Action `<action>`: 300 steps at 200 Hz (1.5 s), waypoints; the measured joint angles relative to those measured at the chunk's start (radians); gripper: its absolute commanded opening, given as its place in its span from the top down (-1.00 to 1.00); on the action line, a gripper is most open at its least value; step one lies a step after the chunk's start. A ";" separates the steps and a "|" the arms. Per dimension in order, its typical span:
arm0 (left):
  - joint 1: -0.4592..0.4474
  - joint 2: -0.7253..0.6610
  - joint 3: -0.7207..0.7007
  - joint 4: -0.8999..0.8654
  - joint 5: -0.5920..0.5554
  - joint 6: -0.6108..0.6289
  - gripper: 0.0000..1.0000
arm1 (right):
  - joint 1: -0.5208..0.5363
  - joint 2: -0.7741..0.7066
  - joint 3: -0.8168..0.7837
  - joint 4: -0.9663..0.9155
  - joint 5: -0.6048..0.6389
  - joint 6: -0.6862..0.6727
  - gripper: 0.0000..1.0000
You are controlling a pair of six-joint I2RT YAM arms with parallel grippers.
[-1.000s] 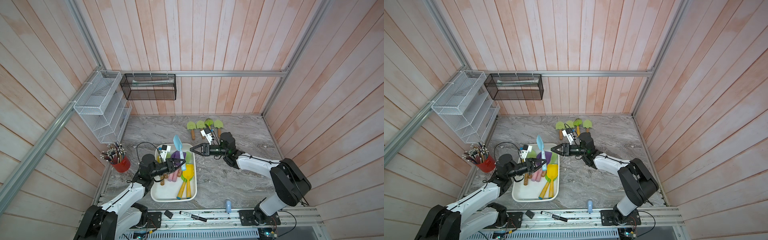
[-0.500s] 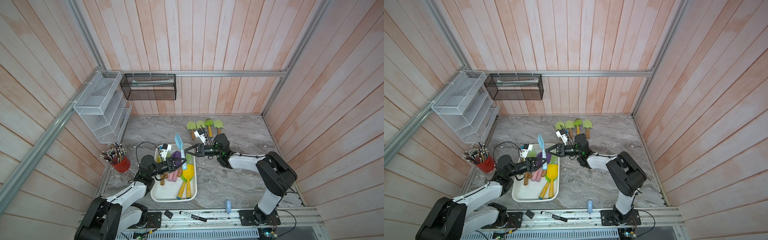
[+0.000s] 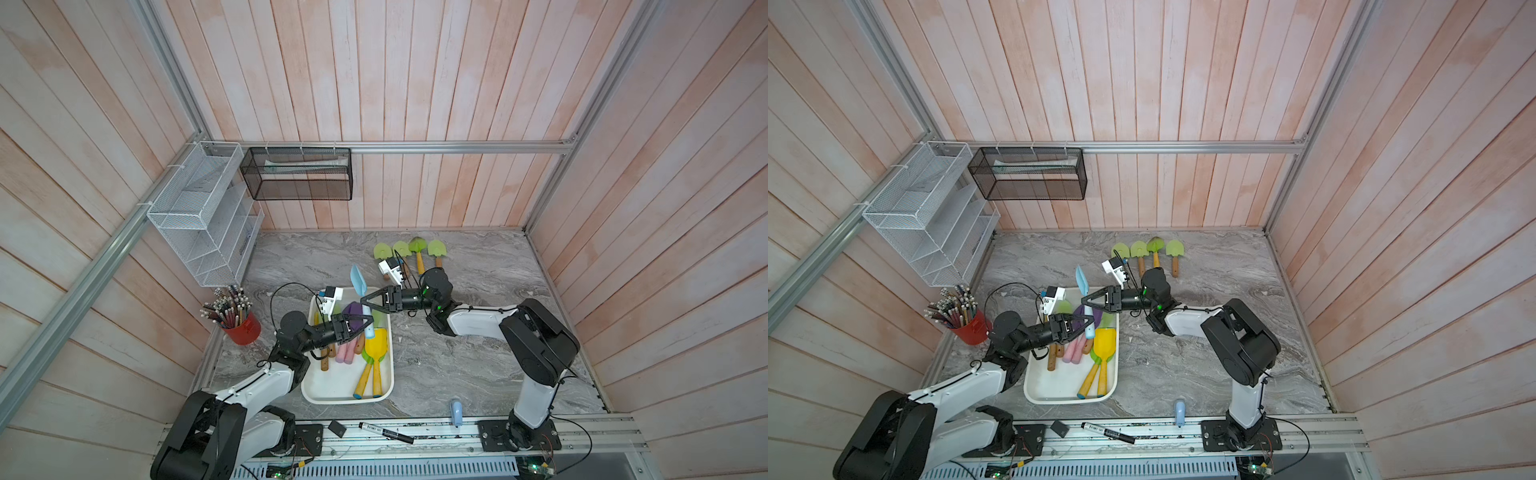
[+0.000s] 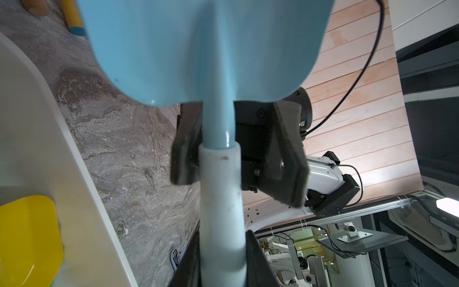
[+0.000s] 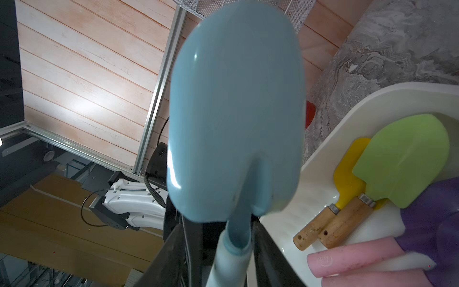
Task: Take the shovel out of the storage box
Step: Place the shovel at the center of the board.
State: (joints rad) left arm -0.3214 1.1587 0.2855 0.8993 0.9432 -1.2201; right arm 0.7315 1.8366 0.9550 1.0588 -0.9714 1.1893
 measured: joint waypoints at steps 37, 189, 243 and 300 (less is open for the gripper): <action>0.000 0.006 0.000 0.024 0.006 -0.004 0.62 | 0.004 0.013 0.001 0.035 -0.003 0.030 0.35; 0.001 -0.082 0.050 -0.265 -0.016 0.146 -0.21 | -0.087 -0.005 -0.014 -0.002 -0.001 0.018 0.69; 0.002 -0.109 0.187 -0.711 -0.186 0.392 -0.21 | -0.253 -0.133 -0.017 -0.267 0.024 -0.150 0.68; -0.016 -0.100 0.207 -0.939 -0.311 0.497 -0.21 | -0.409 -0.178 0.061 -0.669 0.142 -0.383 0.68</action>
State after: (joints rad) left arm -0.3378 1.0584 0.4927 -0.0395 0.6319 -0.7227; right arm 0.3225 1.6585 1.0164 0.3893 -0.8291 0.8066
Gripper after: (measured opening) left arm 0.603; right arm 0.206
